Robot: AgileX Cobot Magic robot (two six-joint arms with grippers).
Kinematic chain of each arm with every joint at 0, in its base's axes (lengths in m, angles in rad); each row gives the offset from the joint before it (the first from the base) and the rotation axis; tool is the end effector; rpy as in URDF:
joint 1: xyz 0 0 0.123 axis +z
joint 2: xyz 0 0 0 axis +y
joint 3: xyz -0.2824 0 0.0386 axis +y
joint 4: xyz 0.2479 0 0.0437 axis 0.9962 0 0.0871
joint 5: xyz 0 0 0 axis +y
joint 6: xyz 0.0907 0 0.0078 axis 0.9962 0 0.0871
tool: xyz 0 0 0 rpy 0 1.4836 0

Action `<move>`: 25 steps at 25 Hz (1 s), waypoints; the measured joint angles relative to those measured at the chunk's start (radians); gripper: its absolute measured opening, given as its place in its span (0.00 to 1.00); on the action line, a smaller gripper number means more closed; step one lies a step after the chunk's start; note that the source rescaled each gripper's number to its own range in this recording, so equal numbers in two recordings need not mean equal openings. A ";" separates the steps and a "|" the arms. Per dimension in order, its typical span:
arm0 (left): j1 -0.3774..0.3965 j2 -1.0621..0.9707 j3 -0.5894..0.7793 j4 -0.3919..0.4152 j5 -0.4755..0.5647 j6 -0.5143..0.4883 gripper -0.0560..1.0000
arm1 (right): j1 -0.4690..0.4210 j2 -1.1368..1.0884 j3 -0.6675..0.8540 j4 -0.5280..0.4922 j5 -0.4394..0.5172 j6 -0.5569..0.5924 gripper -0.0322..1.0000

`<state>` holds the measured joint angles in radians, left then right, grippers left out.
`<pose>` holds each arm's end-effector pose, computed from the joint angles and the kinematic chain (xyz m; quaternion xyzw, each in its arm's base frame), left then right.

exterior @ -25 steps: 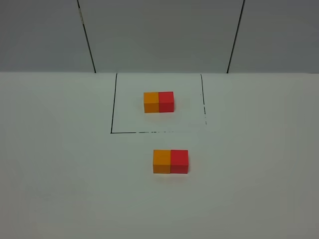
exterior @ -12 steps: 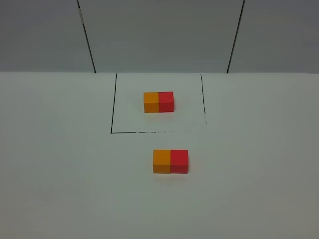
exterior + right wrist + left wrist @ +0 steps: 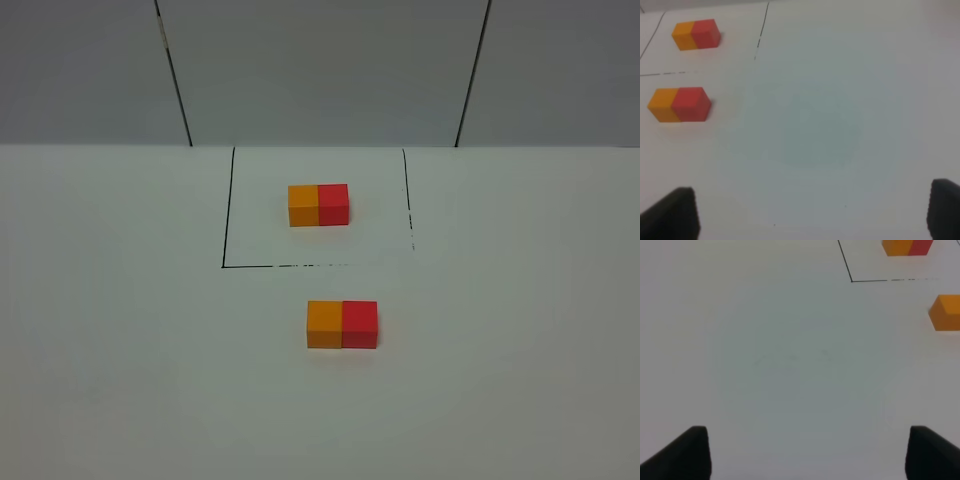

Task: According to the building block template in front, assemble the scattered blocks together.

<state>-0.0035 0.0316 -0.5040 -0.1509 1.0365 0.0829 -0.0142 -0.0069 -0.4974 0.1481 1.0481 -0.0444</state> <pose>0.0001 -0.0118 0.2811 0.0377 0.8509 -0.0547 0.5212 -0.0054 0.0117 0.2782 -0.0153 0.8463 0.0585 0.5292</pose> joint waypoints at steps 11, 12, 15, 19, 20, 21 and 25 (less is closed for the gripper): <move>0.000 0.000 0.000 0.001 0.000 0.000 0.68 | 0.000 0.000 0.000 0.000 0.000 0.000 0.82; 0.000 0.000 0.000 0.001 0.000 0.000 0.68 | 0.000 0.000 0.000 0.000 0.000 0.000 0.82; 0.000 0.000 0.000 0.001 0.000 0.000 0.68 | 0.000 0.000 0.000 0.000 0.000 0.000 0.82; 0.000 0.000 0.000 0.001 0.000 0.000 0.68 | 0.000 0.000 0.000 0.000 0.000 0.000 0.82; 0.000 0.000 0.000 0.001 0.000 0.000 0.68 | 0.000 0.000 0.000 0.000 0.000 0.000 0.82; 0.000 0.000 0.000 0.001 0.000 0.000 0.68 | 0.000 0.000 0.000 0.000 0.000 0.000 0.82; 0.000 0.000 0.000 0.001 0.000 0.000 0.68 | 0.000 0.000 0.000 0.000 0.000 0.000 0.82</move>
<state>-0.0035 0.0316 -0.5040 -0.1501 1.0365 0.0829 -0.0142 -0.0069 -0.4974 0.1481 1.0481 -0.0444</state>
